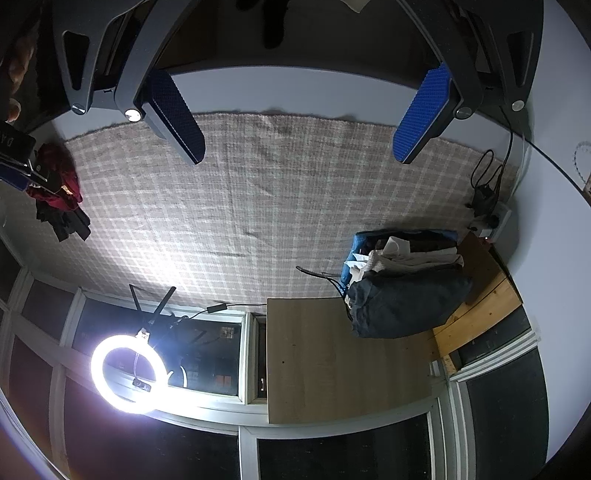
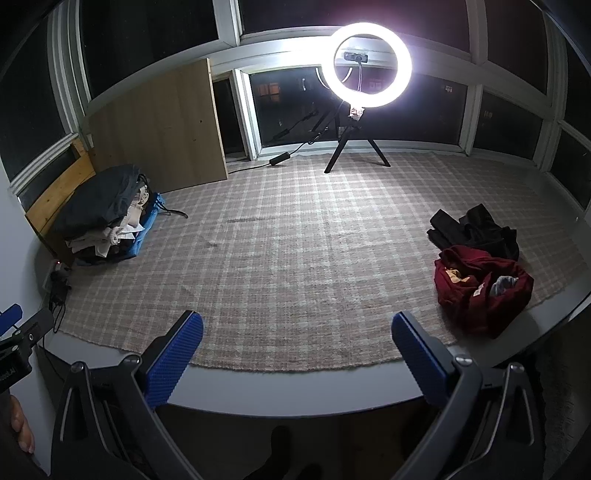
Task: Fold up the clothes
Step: 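Move both tools toward the pile of black clothes on the red bag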
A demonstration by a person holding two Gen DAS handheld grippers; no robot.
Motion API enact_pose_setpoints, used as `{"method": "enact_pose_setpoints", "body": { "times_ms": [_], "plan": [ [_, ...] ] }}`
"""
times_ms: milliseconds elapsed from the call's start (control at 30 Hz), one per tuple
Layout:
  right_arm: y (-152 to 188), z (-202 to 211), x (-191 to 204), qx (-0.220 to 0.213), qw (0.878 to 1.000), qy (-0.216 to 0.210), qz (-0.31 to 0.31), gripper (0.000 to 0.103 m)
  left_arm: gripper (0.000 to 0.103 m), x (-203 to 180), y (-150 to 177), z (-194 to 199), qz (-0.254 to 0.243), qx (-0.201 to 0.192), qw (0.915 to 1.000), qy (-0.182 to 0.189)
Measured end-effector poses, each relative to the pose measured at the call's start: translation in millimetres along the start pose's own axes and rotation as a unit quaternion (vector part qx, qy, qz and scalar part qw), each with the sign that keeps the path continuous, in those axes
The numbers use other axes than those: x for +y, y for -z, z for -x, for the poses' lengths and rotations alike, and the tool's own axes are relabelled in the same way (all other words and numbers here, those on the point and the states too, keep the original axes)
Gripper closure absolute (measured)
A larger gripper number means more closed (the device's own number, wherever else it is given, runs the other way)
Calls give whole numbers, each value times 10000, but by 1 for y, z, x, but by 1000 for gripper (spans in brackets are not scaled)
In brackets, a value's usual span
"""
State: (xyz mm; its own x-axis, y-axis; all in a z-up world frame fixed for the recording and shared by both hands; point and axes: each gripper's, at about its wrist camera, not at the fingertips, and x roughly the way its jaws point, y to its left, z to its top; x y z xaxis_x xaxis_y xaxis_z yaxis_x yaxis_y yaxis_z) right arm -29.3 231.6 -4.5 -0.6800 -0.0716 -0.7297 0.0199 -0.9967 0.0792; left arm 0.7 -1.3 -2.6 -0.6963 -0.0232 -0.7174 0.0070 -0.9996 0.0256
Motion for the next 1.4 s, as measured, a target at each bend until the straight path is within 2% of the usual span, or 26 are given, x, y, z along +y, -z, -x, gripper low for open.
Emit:
{"method": "enact_pose_setpoints", "body": {
  "times_ms": [133, 767, 1400],
  "plan": [
    [0, -1, 1, 4, 10000, 13, -46, 0, 1, 1, 6, -5, 10, 0, 10000, 13],
    [-9, -16, 4, 8, 9999, 58, -109, 0, 1, -10, -3, -29, -106, 6, 9999, 39],
    [-33, -49, 18, 73, 9996, 205, -166, 0, 1, -11, -34, -67, -253, 33, 9996, 150]
  ]
}}
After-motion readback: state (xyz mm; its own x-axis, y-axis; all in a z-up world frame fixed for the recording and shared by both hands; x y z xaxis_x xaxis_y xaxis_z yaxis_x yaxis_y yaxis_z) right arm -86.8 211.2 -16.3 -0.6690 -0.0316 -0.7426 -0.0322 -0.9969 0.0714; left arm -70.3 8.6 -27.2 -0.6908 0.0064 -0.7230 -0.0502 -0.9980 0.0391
